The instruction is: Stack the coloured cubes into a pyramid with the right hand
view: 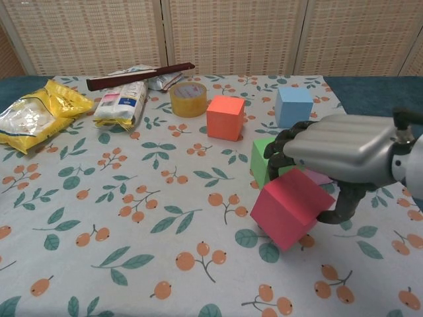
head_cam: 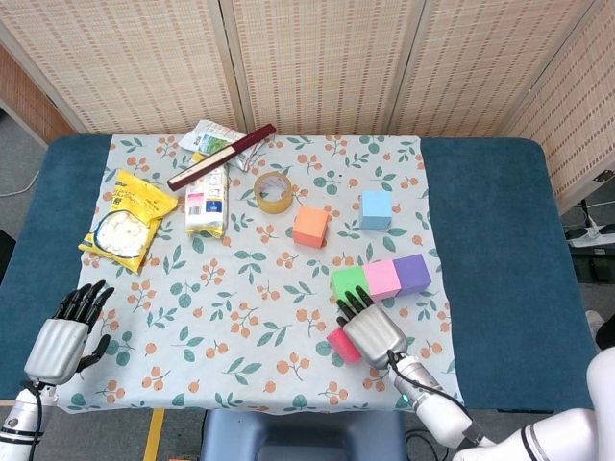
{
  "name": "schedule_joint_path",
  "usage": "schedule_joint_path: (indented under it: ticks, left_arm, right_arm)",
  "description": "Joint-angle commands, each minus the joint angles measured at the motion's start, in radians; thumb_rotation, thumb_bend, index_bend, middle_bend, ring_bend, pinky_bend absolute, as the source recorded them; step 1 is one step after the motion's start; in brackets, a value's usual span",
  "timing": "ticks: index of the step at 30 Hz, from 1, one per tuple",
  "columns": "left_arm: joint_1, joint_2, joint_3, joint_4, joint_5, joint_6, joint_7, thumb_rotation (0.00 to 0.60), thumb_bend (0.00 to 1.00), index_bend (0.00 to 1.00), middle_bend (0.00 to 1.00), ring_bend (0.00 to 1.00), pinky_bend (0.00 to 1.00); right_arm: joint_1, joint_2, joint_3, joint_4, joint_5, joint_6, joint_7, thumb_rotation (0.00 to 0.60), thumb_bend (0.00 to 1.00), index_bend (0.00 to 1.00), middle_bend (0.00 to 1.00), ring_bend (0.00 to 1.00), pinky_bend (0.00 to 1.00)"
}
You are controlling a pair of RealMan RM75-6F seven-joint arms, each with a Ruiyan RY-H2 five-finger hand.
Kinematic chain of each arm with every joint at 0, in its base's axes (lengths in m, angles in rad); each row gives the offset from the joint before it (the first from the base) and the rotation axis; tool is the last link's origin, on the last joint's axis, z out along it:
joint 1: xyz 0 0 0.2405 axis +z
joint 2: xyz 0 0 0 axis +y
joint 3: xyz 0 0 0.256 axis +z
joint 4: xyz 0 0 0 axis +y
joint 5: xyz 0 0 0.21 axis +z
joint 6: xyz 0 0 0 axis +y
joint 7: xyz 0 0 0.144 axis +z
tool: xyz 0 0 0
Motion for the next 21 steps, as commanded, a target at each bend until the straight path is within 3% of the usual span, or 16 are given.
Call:
schedule_joint_path:
  ticks: [1, 5, 11, 13, 17, 21]
  left_arm:
    - [-0.001, -0.001, 0.000, 0.000, 0.001, -0.001, 0.001, 0.600, 0.44, 0.00, 0.00, 0.00, 0.14]
    - [-0.002, -0.002, 0.001, -0.001, 0.001, -0.004, 0.005, 0.600, 0.44, 0.00, 0.00, 0.00, 0.14]
    - [-0.004, -0.006, 0.005, 0.001, 0.004, -0.009, 0.009, 0.600, 0.44, 0.00, 0.00, 0.00, 0.14]
    - [-0.005, -0.007, 0.005, 0.001, 0.004, -0.011, 0.011, 0.600, 0.44, 0.00, 0.00, 0.00, 0.14]
    - [-0.006, -0.008, 0.005, 0.002, 0.003, -0.014, 0.012, 0.600, 0.44, 0.00, 0.00, 0.00, 0.14]
    - [-0.007, -0.008, 0.002, 0.005, -0.003, -0.018, 0.009, 0.600, 0.44, 0.00, 0.00, 0.00, 0.14]
  right_arm:
    - [-0.001, 0.081, 0.036, -0.078, -0.008, 0.022, 0.032, 0.600, 0.19, 0.72, 0.10, 0.00, 0.00]
    - [0.018, 0.162, 0.093, -0.159, 0.061, 0.027, 0.060, 0.600, 0.19, 0.73, 0.10, 0.00, 0.00]
    - [0.115, 0.238, 0.217, -0.182, 0.323, 0.046, 0.034, 0.600, 0.19, 0.73, 0.10, 0.00, 0.00]
    - [0.167, 0.237, 0.255, -0.162, 0.454, 0.064, -0.004, 0.600, 0.19, 0.74, 0.10, 0.00, 0.00]
    - [0.223, 0.221, 0.294, -0.139, 0.583, 0.086, -0.038, 0.600, 0.19, 0.74, 0.10, 0.00, 0.00]
    - [0.308, 0.158, 0.369, -0.035, 0.779, 0.118, -0.064, 0.600, 0.19, 0.74, 0.10, 0.00, 0.00]
